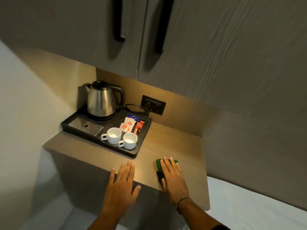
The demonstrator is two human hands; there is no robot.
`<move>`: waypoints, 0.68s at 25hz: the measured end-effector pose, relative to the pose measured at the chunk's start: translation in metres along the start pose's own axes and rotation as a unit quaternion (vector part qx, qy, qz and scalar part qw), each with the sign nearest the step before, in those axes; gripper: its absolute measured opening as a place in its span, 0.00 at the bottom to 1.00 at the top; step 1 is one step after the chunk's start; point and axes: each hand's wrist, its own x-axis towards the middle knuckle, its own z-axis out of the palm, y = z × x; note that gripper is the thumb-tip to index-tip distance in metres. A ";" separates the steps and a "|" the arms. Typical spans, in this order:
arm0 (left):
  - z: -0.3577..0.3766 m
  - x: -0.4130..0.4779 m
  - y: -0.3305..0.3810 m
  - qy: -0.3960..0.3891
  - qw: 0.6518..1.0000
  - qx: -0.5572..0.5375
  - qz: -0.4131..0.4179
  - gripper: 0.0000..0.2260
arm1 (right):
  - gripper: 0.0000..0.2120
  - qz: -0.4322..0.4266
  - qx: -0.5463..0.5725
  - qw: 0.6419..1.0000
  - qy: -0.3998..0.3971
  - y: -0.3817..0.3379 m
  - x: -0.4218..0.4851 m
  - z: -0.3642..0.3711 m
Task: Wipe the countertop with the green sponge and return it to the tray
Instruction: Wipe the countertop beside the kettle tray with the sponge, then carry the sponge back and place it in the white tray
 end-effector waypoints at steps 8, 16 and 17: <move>-0.031 -0.205 -0.018 0.044 0.986 0.051 -0.154 0.35 | 0.37 -0.168 0.003 0.986 -0.025 -0.123 -0.097 0.015; -0.052 -0.413 -0.050 0.053 0.938 0.081 -0.334 0.34 | 0.34 -0.314 0.063 0.945 -0.064 -0.273 -0.212 0.034; -0.056 -0.441 -0.055 0.054 0.928 0.081 -0.359 0.34 | 0.34 -0.335 0.071 0.937 -0.072 -0.295 -0.227 0.036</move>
